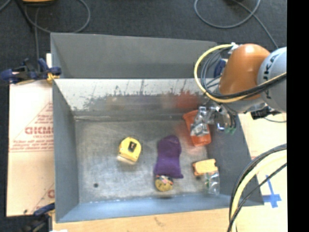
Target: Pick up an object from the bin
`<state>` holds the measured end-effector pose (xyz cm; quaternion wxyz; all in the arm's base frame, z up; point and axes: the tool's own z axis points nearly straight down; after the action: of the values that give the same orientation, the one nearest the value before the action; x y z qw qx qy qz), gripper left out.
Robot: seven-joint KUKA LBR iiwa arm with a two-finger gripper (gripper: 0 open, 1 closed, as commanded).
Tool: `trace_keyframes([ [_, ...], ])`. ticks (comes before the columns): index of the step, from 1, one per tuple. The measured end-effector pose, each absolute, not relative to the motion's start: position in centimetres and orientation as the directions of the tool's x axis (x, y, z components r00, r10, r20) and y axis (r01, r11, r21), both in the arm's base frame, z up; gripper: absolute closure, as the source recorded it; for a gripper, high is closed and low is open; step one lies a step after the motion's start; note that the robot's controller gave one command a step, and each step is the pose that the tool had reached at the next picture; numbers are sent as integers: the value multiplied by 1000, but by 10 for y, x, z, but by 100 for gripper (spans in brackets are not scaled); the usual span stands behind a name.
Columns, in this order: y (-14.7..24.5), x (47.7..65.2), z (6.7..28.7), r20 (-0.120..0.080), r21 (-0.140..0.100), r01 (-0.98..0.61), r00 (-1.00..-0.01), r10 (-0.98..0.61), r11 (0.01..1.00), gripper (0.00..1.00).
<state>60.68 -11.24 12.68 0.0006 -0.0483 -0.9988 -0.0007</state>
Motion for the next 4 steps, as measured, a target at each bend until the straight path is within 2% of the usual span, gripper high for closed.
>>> trace_keyframes([
  [1,-111,602,171,-5,1,102,-995,102,995,100],
  [2,-71,628,119,-1,2,172,-985,172,985,0],
  [3,-72,629,121,-5,1,172,-985,172,985,0],
  [4,-47,629,81,-9,-4,-92,-996,-92,996,100],
])
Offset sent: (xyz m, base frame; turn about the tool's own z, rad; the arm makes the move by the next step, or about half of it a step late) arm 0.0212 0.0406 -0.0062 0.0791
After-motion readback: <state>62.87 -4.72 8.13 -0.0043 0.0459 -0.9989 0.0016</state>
